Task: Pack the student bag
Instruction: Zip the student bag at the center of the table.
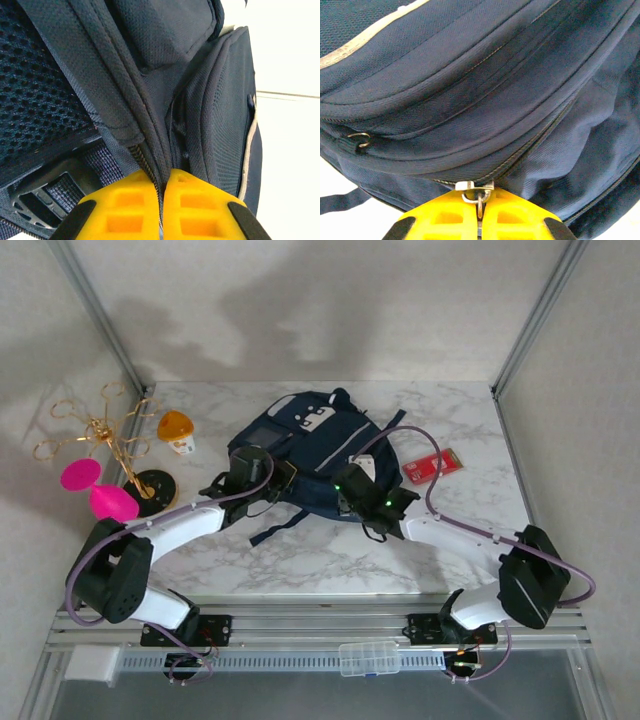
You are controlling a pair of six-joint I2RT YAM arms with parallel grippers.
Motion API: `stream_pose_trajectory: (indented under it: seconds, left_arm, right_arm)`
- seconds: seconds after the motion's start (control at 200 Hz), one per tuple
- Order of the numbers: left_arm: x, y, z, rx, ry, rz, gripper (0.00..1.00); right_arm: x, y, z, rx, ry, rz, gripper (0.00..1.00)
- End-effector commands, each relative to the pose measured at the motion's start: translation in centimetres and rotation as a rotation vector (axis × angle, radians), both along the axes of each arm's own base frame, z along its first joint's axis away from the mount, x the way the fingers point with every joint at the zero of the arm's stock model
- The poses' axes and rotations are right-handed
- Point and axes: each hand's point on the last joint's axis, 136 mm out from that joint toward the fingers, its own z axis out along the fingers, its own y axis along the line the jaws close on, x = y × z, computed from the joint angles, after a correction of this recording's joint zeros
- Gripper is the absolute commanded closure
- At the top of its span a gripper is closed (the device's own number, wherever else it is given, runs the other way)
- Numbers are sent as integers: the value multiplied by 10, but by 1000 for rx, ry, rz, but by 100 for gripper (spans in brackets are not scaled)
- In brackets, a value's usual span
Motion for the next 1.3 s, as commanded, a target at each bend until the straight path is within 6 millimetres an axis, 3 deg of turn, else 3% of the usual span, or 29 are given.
stream_pose_trajectory:
  seconds: [0.0,0.13,0.21,0.37,0.546,0.691,0.861,1.131,1.297]
  left_arm:
    - [31,59,6,143,-52,132,100]
    - [31,50,17,119,-97,68,100]
    - [27,50,20,125,-107,50,83]
    - [-8,47,15,55,-84,34,52]
    - [-47,26,9,-52,-39,67,48]
    - [-57,-2,20,-218,-71,121,51]
    - [-39,-20,20,-163,-60,122,53]
    - [-27,-33,9,-167,-51,143,78]
    - [-24,-19,3,-85,-50,170,100]
  right_arm:
    - [-15,-9,-4,-44,18,79,100]
    - [-36,50,15,121,8,254,100]
    - [-41,74,26,214,4,317,100]
    - [-29,65,19,163,8,215,100]
    - [-37,74,10,206,29,263,100]
    - [-37,76,8,215,32,270,100]
    - [-37,71,3,192,28,264,100]
    - [-36,70,1,185,16,269,100]
    - [-27,57,4,117,-9,212,100]
